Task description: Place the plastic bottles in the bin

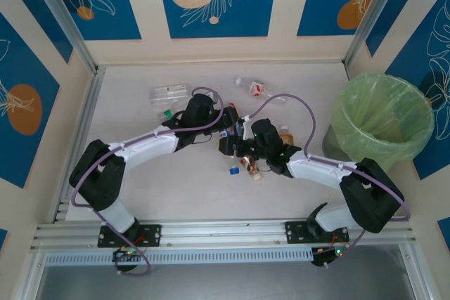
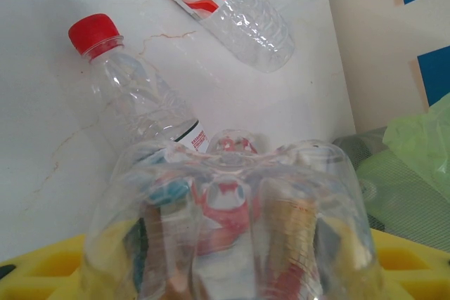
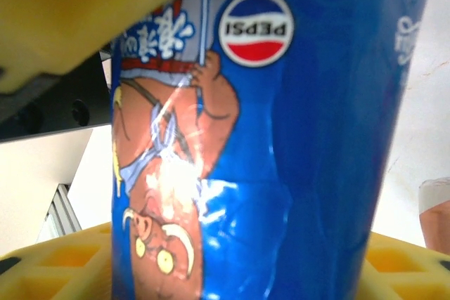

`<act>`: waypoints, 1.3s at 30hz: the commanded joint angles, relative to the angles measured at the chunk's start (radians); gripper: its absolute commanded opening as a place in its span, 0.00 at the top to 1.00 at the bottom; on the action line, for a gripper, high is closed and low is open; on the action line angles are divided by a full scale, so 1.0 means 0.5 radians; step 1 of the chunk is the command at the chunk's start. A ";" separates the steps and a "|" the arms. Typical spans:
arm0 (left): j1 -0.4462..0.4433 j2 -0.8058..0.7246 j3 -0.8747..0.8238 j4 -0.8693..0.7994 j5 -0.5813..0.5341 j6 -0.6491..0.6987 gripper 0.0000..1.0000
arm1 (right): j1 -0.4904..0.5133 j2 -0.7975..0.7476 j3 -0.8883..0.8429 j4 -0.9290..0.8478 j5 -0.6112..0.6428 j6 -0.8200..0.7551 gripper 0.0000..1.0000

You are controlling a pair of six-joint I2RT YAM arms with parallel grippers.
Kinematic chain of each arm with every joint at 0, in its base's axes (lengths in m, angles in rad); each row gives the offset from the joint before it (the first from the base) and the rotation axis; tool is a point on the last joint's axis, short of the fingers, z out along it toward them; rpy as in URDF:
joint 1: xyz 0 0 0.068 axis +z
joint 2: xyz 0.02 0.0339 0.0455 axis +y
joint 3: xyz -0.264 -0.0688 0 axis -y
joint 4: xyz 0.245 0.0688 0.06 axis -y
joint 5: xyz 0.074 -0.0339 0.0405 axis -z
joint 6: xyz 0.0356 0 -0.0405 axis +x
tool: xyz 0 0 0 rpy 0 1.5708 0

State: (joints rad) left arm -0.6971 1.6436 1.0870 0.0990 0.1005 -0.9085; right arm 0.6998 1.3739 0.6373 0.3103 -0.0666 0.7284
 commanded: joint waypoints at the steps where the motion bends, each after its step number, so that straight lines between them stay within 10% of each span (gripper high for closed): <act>1: 0.027 -0.072 0.086 -0.026 0.032 0.035 0.29 | -0.009 0.004 0.035 0.005 -0.120 -0.073 0.46; 11: 0.075 -0.174 0.090 0.008 0.140 0.051 0.02 | -0.034 0.005 0.038 0.008 -0.165 -0.080 0.49; 25: 0.200 -0.173 0.026 0.384 0.427 -0.106 0.00 | -0.039 -0.025 0.013 -0.052 -0.156 -0.082 0.51; 39: 0.274 -0.416 -0.171 0.064 -0.056 0.042 0.00 | -0.200 -0.346 -0.027 -0.211 -0.033 -0.196 0.56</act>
State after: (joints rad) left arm -0.5732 1.4769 1.0164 0.2073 0.1806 -0.9318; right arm 0.6186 1.2549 0.6212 0.2497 -0.1036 0.6788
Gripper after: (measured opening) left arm 0.996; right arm 0.473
